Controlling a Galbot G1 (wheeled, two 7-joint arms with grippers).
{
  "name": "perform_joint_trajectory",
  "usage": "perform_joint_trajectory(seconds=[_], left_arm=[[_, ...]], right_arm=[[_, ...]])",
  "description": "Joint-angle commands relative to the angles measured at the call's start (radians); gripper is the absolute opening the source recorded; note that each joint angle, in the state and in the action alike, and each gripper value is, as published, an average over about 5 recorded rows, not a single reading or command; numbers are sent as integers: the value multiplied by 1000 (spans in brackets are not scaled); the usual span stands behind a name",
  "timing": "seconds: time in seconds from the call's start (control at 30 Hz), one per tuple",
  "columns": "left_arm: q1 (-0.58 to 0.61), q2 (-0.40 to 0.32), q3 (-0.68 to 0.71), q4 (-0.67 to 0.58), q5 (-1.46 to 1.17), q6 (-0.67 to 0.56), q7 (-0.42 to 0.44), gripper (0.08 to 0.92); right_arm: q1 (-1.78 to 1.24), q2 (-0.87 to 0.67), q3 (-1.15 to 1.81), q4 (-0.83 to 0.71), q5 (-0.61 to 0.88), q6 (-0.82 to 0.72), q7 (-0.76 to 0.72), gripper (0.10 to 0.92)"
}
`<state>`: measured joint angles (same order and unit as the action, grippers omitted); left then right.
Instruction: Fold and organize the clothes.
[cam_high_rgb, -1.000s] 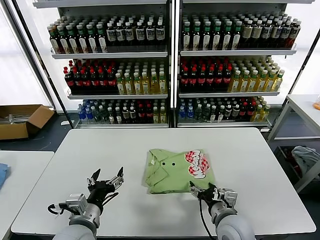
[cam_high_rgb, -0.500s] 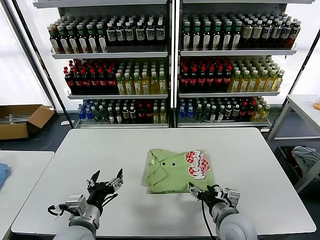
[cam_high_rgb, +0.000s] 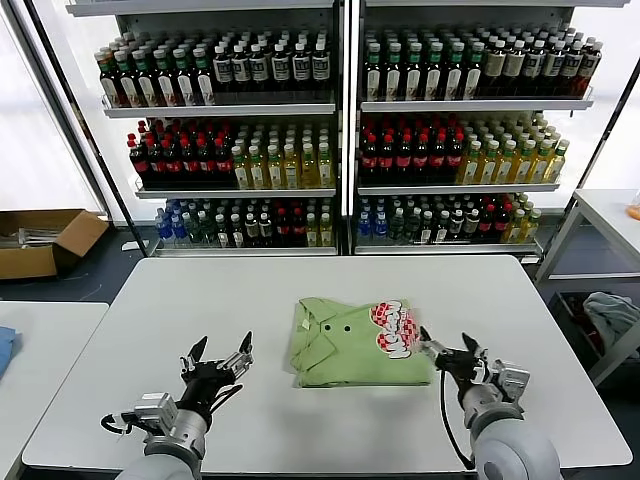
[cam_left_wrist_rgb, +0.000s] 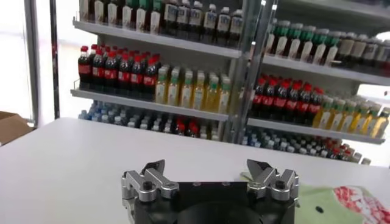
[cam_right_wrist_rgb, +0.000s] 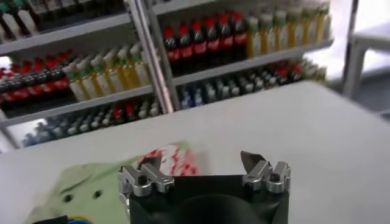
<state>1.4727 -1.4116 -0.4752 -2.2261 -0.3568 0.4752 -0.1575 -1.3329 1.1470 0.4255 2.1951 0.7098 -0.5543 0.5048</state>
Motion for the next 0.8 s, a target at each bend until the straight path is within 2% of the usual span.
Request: perform_joint_trajectory(seconds=[0.03, 0.2, 0.43, 0.57, 0.8], left_arm=[[26, -13, 4, 20, 21, -100, 24, 823], [29, -7, 13, 14, 28, -96, 23, 823], [20, -9, 27, 14, 35, -74, 22, 823], [27, -10, 23, 14, 33, -65, 21, 823], [33, -13, 8, 11, 32, -52, 17, 823]], right_arm=[[-89, 23, 68, -45, -363, 74, -62, 823], [10, 41, -2, -104, -344, 124, -76, 823], [318, 51, -119, -322, -252, 4, -145, 823], [460, 71, -197, -449, -217, -25, -137, 823], [515, 113, -270, -527, -177, -27, -134, 823]])
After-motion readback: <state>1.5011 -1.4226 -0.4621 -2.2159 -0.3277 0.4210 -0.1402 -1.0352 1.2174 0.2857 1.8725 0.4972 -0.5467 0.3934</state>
